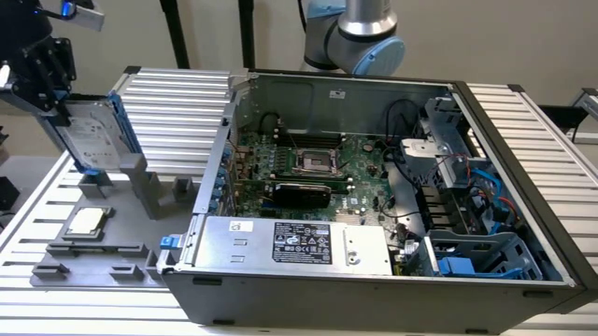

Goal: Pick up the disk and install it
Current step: 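Pick up the disk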

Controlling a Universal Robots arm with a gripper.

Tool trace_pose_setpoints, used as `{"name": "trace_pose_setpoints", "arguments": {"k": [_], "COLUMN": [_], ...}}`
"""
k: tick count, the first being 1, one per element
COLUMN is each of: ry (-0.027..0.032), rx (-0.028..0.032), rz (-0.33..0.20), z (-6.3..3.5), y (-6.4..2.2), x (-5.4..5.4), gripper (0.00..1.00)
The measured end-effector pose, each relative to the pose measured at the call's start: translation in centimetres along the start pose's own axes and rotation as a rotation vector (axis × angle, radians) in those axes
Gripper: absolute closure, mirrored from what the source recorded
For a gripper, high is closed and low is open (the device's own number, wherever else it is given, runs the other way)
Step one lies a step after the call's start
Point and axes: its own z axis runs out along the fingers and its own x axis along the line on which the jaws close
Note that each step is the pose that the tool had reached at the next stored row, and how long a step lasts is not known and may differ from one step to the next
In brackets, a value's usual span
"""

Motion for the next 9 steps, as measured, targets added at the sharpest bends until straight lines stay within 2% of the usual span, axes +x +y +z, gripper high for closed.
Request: {"name": "trace_pose_setpoints", "arguments": {"k": [3,9], "ry": [-0.0002,-0.0014], "rx": [-0.0038,-0.0069], "rz": [0.0,0.0], "z": [-1.26,-3.92], "y": [-0.46,-1.65], "x": [0.0,0.0], "gripper": [0.67,0.67]}}
